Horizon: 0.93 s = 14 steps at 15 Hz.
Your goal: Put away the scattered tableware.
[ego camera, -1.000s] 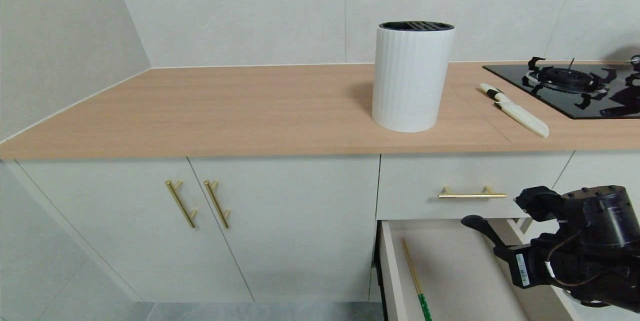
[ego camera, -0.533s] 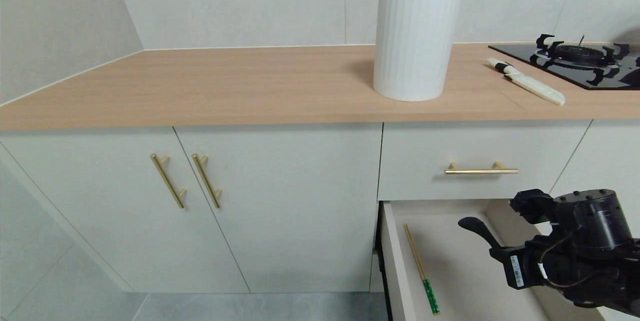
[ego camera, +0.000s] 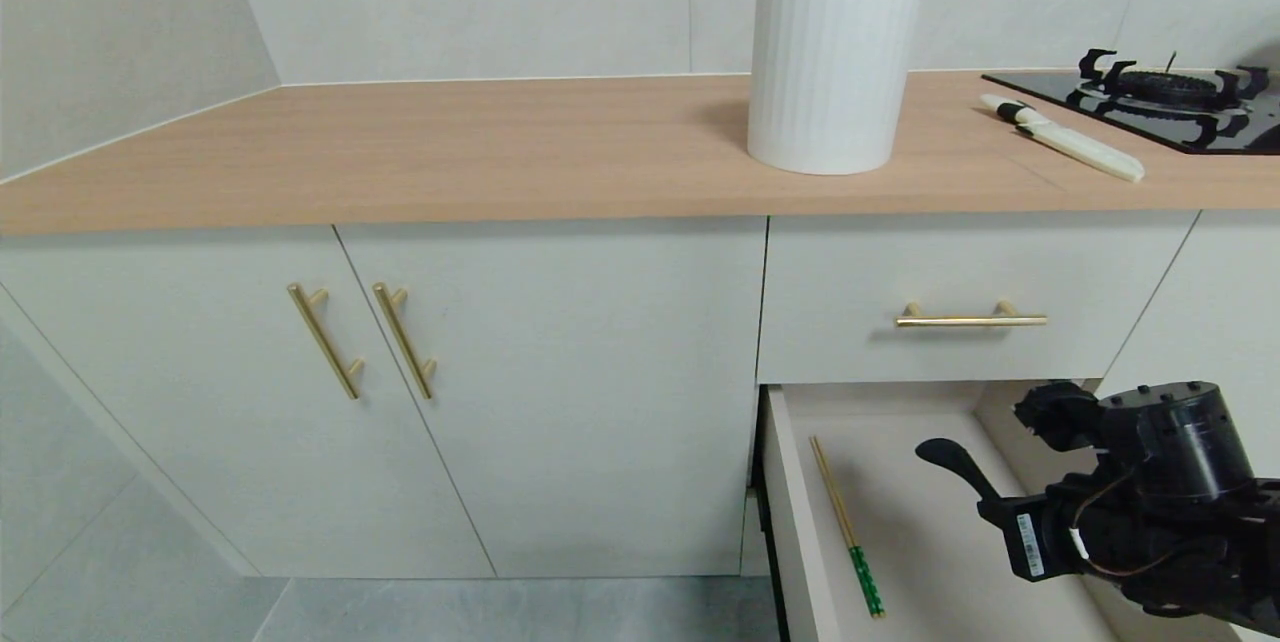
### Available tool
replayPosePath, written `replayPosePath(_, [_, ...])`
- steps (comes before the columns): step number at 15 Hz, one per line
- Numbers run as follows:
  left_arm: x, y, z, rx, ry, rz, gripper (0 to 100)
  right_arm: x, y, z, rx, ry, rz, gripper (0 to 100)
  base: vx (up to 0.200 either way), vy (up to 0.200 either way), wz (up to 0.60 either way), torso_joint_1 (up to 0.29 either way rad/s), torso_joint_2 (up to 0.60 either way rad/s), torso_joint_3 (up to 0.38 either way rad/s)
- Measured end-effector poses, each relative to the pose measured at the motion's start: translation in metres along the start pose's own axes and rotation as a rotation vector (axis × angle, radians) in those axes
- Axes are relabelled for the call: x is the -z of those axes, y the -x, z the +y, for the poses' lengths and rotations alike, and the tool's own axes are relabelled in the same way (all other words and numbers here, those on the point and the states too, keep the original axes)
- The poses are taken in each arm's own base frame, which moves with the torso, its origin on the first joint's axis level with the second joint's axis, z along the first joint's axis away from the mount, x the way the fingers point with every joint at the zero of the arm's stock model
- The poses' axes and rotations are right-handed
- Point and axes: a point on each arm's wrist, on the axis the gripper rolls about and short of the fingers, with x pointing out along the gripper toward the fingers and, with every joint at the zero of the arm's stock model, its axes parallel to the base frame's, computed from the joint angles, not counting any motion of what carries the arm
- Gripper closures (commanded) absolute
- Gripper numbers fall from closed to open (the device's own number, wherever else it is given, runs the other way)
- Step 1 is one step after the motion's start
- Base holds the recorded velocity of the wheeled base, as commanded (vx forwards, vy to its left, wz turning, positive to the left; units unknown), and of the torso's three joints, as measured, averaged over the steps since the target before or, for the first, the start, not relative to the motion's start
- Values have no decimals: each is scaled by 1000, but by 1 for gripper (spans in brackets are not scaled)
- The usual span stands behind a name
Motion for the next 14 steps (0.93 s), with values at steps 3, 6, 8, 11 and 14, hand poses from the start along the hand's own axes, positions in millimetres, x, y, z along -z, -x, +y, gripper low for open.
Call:
replayPosePath(3, [0, 0, 0, 0, 0, 0, 0, 0, 0, 0, 0, 0, 1, 100, 0, 0, 0, 0, 0, 0])
replayPosePath(6, [0, 0, 0, 0, 0, 0, 0, 1, -2, 0, 0, 0, 10, 100, 0, 0, 0, 0, 0, 0])
replayPosePath(8, [0, 0, 0, 0, 0, 0, 0, 3, -5, 1, 0, 4, 24, 100, 0, 0, 0, 0, 0, 0])
replayPosePath(11, [0, 0, 0, 0, 0, 0, 0, 6, -14, 4, -4, 12, 47, 100, 0, 0, 0, 0, 0, 0])
replayPosePath(14, [0, 0, 0, 0, 0, 0, 0, 7, -37, 8, 17, -31, 12, 100, 0, 0, 0, 0, 0, 0])
